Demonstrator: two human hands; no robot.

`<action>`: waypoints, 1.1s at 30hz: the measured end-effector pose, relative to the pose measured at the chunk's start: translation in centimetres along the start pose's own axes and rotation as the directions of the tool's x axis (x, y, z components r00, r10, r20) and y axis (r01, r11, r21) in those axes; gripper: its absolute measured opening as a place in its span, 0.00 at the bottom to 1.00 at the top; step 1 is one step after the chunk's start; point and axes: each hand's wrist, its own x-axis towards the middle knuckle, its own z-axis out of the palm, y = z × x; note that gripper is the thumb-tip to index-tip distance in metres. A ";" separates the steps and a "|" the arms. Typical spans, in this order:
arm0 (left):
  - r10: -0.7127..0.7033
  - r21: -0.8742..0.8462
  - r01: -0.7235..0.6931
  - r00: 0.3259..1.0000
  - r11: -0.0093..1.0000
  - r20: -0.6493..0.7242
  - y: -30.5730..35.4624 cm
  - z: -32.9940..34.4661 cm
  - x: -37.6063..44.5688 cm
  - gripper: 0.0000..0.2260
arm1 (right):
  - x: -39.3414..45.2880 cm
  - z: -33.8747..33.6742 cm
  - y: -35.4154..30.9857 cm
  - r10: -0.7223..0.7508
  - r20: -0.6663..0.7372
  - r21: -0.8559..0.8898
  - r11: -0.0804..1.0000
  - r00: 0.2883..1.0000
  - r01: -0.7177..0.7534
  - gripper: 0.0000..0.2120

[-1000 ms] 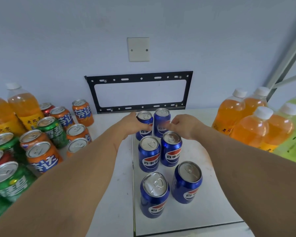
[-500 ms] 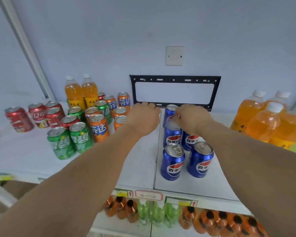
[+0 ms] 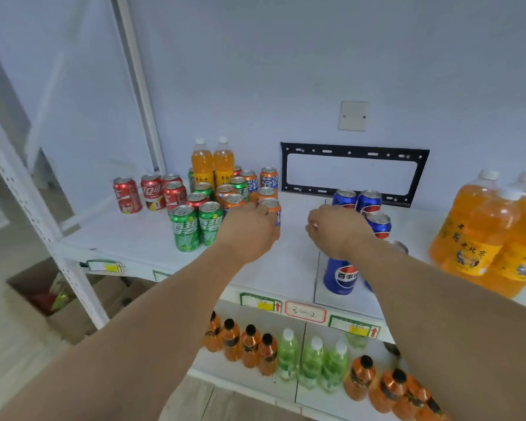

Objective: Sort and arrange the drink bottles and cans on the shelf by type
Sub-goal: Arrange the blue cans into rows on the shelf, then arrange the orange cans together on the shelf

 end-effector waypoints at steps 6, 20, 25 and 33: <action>0.002 -0.006 -0.002 1.000 1.000 0.005 -3.8 0.9 -3.3 0.12 | 0.6 0.7 -4.5 0.031 0.008 0.001 1.000 0.999 -0.031 0.16; 0.063 -0.106 -0.057 0.996 0.993 0.058 -11.6 4.9 -5.7 0.13 | 3.7 2.4 -13.2 0.220 0.052 0.064 0.973 0.974 -0.223 0.15; 0.044 -0.177 -0.035 0.998 0.984 0.045 -12.0 7.0 -4.0 0.15 | 5.1 3.0 -13.1 0.256 0.038 0.088 0.962 0.966 -0.259 0.15; -0.120 -0.228 0.142 0.987 0.963 0.109 -12.6 10.0 3.0 0.30 | 10.3 5.3 -9.5 0.514 0.153 0.517 0.686 0.844 -0.512 0.36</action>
